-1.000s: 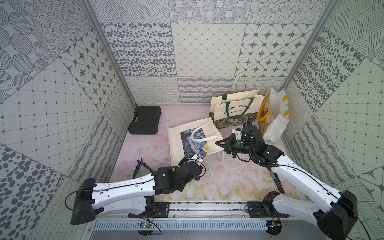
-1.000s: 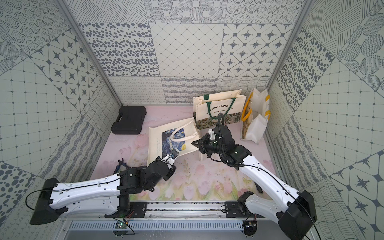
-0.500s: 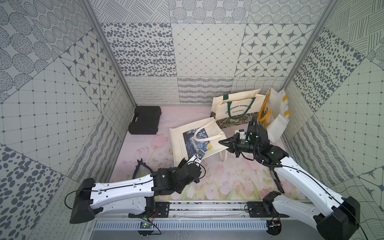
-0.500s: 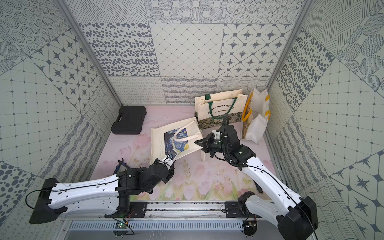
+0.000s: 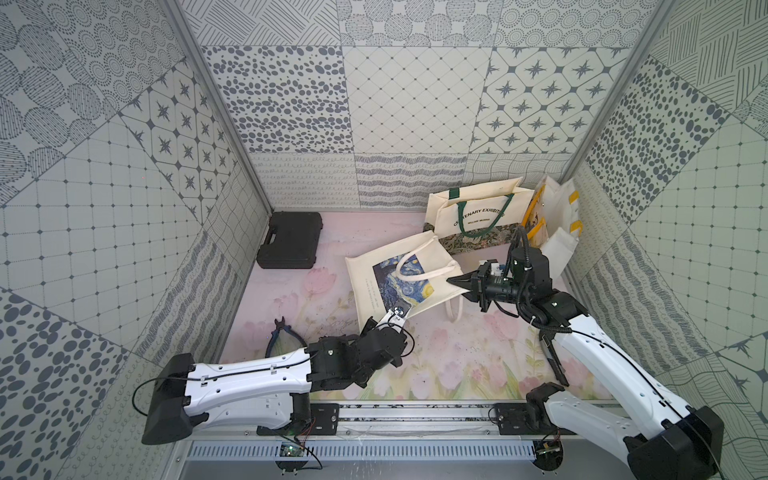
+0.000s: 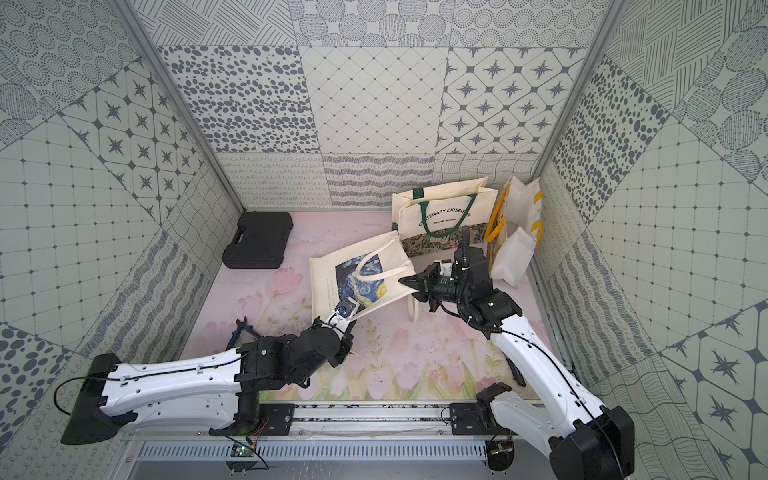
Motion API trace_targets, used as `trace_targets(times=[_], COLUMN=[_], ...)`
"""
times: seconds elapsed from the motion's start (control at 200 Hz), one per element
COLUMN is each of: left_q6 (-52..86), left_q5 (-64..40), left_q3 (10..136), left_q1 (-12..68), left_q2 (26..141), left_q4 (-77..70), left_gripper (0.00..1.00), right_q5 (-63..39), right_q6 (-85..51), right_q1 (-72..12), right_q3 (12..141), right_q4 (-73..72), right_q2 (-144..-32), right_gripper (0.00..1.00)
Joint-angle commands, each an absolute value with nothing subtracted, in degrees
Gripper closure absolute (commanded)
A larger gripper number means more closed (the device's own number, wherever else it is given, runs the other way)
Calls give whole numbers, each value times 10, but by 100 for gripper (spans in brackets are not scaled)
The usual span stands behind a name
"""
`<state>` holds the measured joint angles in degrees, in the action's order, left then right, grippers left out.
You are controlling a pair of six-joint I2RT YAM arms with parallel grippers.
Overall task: Put away the canvas bag
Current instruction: Press the canvas bag.
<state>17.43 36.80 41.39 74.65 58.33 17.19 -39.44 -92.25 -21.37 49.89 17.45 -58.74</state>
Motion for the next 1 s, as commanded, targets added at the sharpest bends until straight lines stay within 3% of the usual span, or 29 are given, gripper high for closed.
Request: trace_targets(times=[0.0, 0.375, 0.415, 0.445, 0.6, 0.64, 0.67, 0.995], left_q6=[223, 281, 288, 291, 302, 312, 323, 367], left_q5=[448, 429, 427, 425, 388, 377, 373, 335], left_q3=[413, 443, 449, 452, 475, 484, 491, 500], left_q1=[744, 746, 749, 750, 756, 755, 756, 767], left_q2=[593, 595, 594, 593, 600, 607, 613, 608], left_q4=[390, 459, 468, 475, 502, 514, 526, 568], left_gripper=[67, 67, 75, 100, 100, 80, 71, 58], right_q5=[-402, -402, -402, -400, -399, -399, -399, -400], right_q6=[-955, -991, -994, -995, -999, -1001, -1003, -1012], right_q1=[-175, -154, -153, -152, -143, -142, -142, -139], right_q3=[528, 531, 531, 532, 533, 533, 534, 544], right_q4=[100, 64, 61, 59, 51, 47, 44, 22], right_q2=[-551, -558, -558, -559, -564, -566, -567, -581], right_gripper=[100, 100, 100, 100, 100, 100, 100, 100])
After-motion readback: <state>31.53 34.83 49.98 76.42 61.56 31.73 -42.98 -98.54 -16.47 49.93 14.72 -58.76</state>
